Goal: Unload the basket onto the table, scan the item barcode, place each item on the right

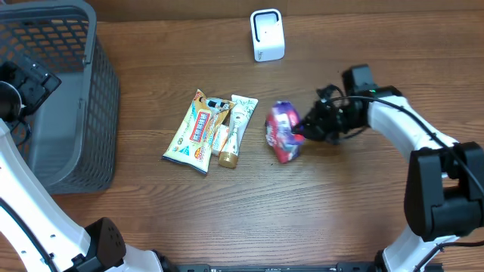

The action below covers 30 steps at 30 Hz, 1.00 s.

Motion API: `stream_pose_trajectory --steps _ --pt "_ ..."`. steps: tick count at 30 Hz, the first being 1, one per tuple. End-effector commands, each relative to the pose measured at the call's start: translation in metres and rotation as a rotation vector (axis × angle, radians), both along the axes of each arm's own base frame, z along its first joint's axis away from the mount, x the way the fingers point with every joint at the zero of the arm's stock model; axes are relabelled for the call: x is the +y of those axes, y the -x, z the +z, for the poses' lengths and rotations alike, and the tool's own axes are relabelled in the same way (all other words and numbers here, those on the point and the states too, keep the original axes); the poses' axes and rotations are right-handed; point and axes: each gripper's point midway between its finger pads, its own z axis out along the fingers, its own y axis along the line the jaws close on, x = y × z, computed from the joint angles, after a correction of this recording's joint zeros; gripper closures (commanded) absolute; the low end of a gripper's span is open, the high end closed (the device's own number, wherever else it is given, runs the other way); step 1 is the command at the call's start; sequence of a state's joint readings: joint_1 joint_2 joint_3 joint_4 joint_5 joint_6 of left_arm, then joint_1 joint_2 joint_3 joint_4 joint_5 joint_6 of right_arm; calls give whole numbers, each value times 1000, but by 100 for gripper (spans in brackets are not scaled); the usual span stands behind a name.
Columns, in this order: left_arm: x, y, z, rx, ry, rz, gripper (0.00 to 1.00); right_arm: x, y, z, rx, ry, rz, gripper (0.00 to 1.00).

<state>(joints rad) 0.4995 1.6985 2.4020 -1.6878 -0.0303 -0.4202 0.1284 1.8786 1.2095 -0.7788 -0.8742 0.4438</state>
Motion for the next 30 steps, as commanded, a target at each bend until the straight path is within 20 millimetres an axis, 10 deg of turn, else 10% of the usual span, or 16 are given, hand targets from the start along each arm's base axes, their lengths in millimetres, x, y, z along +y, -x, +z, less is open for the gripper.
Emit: stream_pose_trajectory --steps 1,7,14,30 --pt "1 0 0 -5 8 10 0 -49 -11 -24 9 193 -103 77" --pt "1 0 0 -5 8 10 0 -118 -19 -7 -9 452 -91 38" --pt "0 0 0 -5 8 10 0 -113 -35 36 -152 474 43 17" --pt "1 0 0 -5 8 10 0 -65 -8 -47 -146 324 50 25"
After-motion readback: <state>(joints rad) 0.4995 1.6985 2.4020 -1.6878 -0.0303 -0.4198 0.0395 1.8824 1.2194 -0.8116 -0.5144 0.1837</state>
